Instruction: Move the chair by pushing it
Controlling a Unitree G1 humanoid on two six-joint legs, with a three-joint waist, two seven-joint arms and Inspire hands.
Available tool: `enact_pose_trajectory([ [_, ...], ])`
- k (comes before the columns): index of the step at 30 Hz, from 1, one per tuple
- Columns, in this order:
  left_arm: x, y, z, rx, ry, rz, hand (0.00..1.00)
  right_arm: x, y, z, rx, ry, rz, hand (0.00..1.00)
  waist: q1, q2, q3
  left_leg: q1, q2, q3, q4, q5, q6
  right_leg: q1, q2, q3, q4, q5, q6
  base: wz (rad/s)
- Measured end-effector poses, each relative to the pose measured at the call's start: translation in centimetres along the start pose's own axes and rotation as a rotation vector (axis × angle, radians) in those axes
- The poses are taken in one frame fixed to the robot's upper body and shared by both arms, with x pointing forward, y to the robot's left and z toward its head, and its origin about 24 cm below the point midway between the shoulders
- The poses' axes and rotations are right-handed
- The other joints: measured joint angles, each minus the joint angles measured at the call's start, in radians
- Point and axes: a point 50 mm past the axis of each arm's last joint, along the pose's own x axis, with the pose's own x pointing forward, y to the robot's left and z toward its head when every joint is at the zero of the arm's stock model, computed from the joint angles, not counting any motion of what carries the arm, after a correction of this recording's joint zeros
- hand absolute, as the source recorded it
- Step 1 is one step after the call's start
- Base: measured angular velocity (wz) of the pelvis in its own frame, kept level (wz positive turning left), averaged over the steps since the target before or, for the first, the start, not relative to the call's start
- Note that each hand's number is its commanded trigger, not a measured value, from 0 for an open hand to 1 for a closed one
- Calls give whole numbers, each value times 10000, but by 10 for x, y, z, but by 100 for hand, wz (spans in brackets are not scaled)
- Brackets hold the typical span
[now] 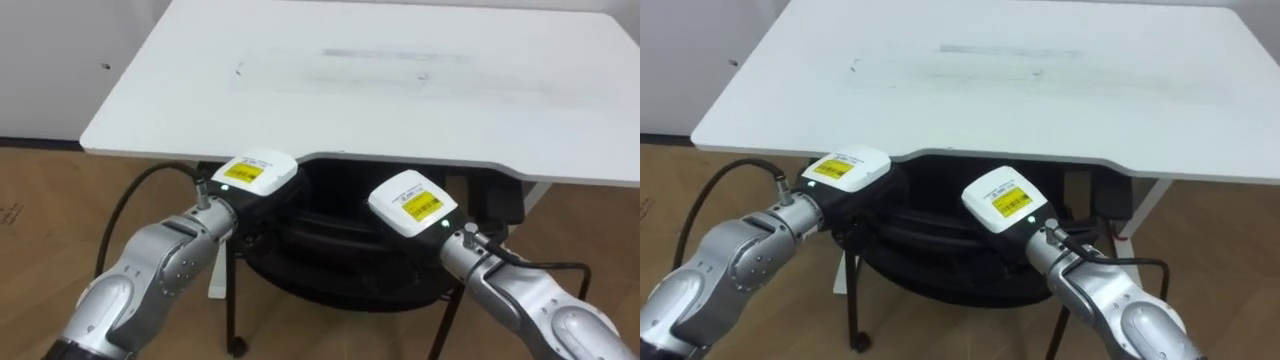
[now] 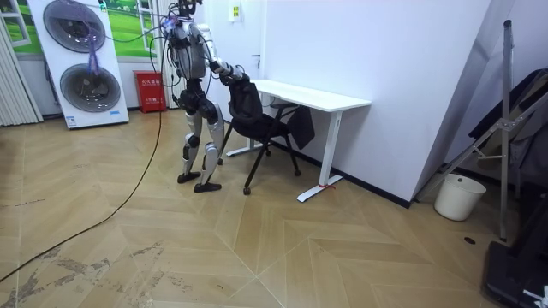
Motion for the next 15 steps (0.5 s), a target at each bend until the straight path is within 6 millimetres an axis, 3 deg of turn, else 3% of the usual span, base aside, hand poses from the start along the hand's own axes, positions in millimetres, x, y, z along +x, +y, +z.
enact_pose_trajectory([
  [1, 0, 0, 0, -2, -2, -3, 100, 0, 0, 0, 5, -1, 4, 100, 0, 0, -1, 10, 13, 49, 30, 0, 0, 10, 0, -2, 0, 0, -1, 0],
  [2, 0, -1, 0, -13, 0, -17, 91, 0, 0, 0, 10, -2, 20, 100, 1, 0, -1, 21, 15, 55, 87, 0, 0, 35, 0, -2, 0, 2, -5, 0],
  [3, 0, -2, 0, -38, -3, -35, 58, 0, 1, 0, 15, -2, 50, 100, 2, 1, -1, 25, 20, 85, 101, 0, 0, 67, 0, -1, 1, 2, -5, 0],
  [4, -1, -2, 0, -52, -3, -45, 58, -1, 2, 1, 19, -2, 62, 100, 3, 1, -1, 44, 31, 143, 101, 0, 0, 88, 0, 0, -2, -1, -1, 0],
  [5, -1, -3, 1, -92, -2, -71, 22, -1, 3, 1, 22, -3, 92, 81, 10, 1, -2, 121, 43, 214, 104, -1, 1, 143, -1, 6, -13, -19, 16, 0],
  [6, -1, -4, 1, -115, -4, -88, 0, -2, 3, 1, 36, -3, 112, 55, 32, 1, -2, 165, 47, 247, 106, -1, 1, 183, -7, 7, -13, -54, 43, 0],
  [7, -1, -4, 1, -124, -7, -91, 0, -2, 4, 2, 39, -3, 118, 31, 36, 2, -2, 171, 53, 264, 112, -1, 1, 193, -7, 6, -13, -64, 50, 0],
  [8, -1, -4, 2, -153, -5, -80, 0, -2, 4, 2, 51, 2, 104, 0, 47, 7, -8, 171, 58, 276, 115, -1, 1, 196, -6, 2, -9, -65, 39, 0],
  [15, 2, 1, 9, -534, -28, 322, 0, -3, 5, -2, 164, 214, 336, 0, 183, 9, -180, 294, 102, 471, 134, -1, 1, 282, 0, 57, 44, -118, 12, 2],
])
